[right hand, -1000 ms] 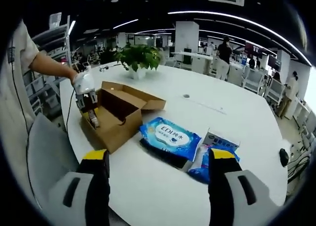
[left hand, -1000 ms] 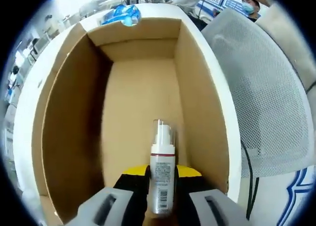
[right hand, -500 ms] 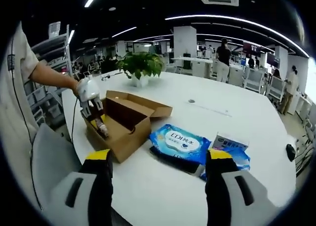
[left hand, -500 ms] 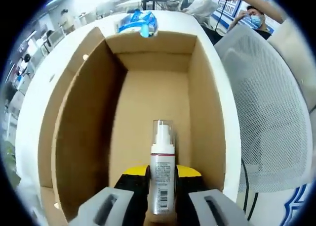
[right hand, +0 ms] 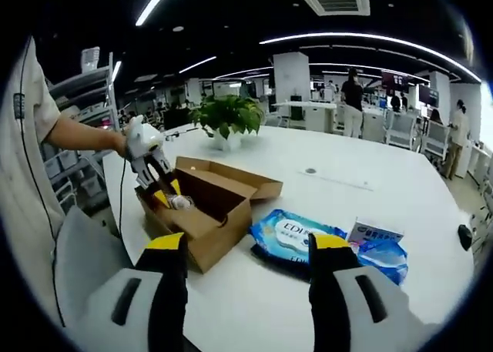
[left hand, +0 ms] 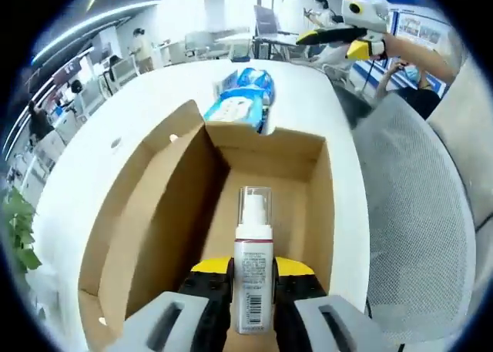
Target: Operate the shoe box by opening the lid, removing the specified soft item, and placing it in the target area until the item is outside and the box remains undamaged.
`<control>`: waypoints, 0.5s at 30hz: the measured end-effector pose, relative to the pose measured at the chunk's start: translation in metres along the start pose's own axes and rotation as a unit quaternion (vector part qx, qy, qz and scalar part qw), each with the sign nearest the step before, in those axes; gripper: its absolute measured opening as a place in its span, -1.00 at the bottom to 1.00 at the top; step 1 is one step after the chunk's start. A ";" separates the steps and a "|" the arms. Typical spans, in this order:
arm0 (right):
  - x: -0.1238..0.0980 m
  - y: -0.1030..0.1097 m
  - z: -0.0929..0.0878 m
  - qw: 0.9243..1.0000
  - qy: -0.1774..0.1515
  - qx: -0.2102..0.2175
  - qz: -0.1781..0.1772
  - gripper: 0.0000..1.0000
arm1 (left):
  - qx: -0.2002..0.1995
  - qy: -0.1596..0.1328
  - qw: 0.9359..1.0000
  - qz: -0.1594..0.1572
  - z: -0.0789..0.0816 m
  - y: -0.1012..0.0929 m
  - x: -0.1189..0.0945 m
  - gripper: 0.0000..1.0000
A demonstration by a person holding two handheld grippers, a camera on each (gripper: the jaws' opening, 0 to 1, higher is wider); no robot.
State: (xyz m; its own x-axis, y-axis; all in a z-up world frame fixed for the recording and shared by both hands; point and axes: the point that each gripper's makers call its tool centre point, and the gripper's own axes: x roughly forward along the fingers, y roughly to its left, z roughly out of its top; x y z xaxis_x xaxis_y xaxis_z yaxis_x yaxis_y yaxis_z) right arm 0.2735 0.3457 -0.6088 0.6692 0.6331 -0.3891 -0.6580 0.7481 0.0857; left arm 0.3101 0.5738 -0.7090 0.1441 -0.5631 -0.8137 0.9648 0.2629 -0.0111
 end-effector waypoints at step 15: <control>0.021 0.030 0.010 0.999 -0.020 0.009 0.037 -0.01 | -0.052 -0.111 0.992 0.016 0.053 -0.015 -0.021 -0.64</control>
State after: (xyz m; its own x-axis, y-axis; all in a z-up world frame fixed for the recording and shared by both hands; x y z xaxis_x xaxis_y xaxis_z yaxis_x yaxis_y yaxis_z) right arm 0.2712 0.3836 -0.6051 0.6329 0.6936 -0.3441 -0.6999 0.7025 0.1286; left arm 0.3046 0.5404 -0.6607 0.2306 -0.7089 -0.6665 0.9328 0.3561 -0.0561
